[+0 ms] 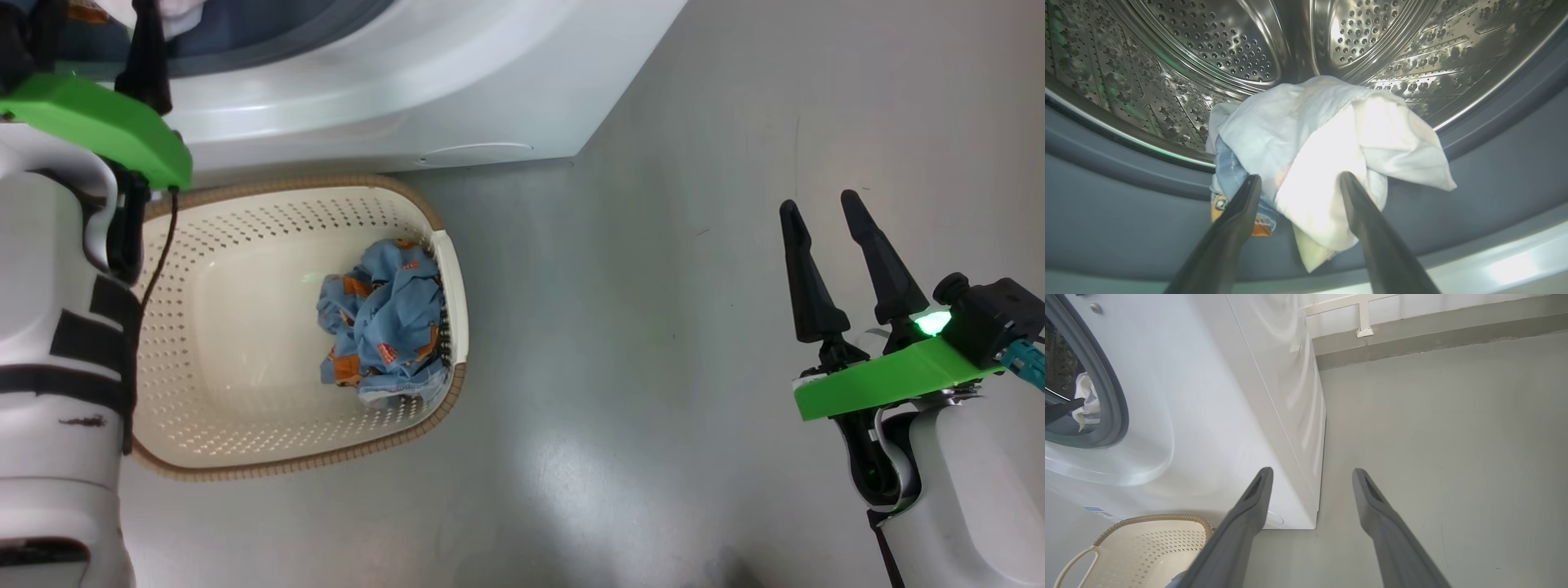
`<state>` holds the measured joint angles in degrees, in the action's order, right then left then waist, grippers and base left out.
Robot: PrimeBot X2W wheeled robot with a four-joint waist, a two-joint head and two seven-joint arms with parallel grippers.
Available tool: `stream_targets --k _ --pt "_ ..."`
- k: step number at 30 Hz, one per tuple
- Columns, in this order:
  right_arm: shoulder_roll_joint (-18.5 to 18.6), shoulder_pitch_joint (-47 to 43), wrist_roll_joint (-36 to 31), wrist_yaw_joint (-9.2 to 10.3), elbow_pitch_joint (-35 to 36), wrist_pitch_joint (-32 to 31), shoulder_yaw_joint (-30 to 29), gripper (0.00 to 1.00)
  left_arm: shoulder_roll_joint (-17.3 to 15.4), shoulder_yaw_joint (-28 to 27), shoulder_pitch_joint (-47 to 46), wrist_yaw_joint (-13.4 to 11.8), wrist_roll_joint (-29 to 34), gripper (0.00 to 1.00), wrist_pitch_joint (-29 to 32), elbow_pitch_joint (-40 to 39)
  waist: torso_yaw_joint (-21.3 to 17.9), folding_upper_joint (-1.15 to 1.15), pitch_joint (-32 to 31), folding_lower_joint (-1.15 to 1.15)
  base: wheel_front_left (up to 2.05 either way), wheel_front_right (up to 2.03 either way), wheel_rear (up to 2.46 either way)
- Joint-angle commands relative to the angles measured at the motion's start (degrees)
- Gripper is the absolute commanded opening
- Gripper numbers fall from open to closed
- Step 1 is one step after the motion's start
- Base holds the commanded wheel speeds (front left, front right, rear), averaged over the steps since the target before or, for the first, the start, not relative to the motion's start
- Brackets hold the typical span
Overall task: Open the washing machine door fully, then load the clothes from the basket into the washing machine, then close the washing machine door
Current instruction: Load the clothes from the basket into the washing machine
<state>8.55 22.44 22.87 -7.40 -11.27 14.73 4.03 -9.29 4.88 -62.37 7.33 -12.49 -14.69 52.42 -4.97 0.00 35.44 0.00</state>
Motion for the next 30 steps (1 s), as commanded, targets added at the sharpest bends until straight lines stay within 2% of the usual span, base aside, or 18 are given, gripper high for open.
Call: stream_targets --k 1,9,10,11,12,13,14,21,25,30 --pt "-0.31 -0.67 0.00 -0.09 1.19 0.27 1.18 1.00 -2.54 -0.79 -0.97 0.00 0.00 1.00 -0.30 -0.68 -0.05 0.00 0.04 0.00 0.00 0.00 0.00" --pt "-0.50 -0.39 -0.02 -0.09 1.22 0.27 1.22 1.00 -2.00 1.72 -4.34 0.13 -1.51 1.00 -0.30 3.92 -0.36 0.00 0.41 0.00 0.00 0.00 0.00" --pt "-0.53 -0.37 0.00 -0.09 1.24 0.27 1.22 1.00 -2.00 2.24 -4.65 0.13 -1.83 0.83 -0.30 4.36 -0.40 0.00 0.46 0.00 0.00 0.00 0.00" --pt "-0.56 -0.37 0.01 -0.09 1.26 0.27 1.21 1.00 -1.96 2.85 -4.94 0.13 -2.25 0.48 -0.30 4.95 -0.44 0.00 0.50 0.00 0.00 0.00 0.00" --pt "-0.59 -0.37 0.02 -0.09 1.27 0.27 1.22 1.00 -1.97 3.60 -5.25 0.14 -2.62 0.34 -0.30 5.54 -0.48 0.00 0.55 0.00 0.00 0.00 0.00" --pt "-0.61 -0.38 0.03 -0.09 1.29 0.27 1.23 1.00 -2.08 4.24 -5.59 0.14 -2.97 0.04 -0.30 5.99 -0.51 0.00 0.59 0.00 0.00 0.00 0.00" --pt "-0.63 -0.39 0.04 -0.09 1.32 0.27 1.23 1.00 -2.17 4.92 -5.97 0.14 -3.36 0.00 -0.30 6.53 -0.56 0.00 0.66 0.00 0.00 0.00 0.00" --pt "-0.77 -0.20 0.06 -0.09 1.58 0.27 1.28 1.00 -3.83 8.16 -10.78 0.15 -6.68 0.00 -0.30 8.61 -0.85 0.00 1.42 0.00 0.00 0.00 0.00" --pt "-0.94 0.22 0.13 -0.09 1.56 0.27 1.74 1.00 -5.16 7.23 -13.61 0.08 -7.14 0.00 -0.30 8.80 -1.40 0.00 1.82 0.00 0.00 0.00 0.00" --pt "-1.15 0.81 0.22 -0.09 1.60 0.27 2.27 1.00 -6.14 4.30 -16.18 -1.51 -7.47 0.00 -0.30 6.31 -2.21 0.00 2.56 0.00 0.00 0.00 0.00"
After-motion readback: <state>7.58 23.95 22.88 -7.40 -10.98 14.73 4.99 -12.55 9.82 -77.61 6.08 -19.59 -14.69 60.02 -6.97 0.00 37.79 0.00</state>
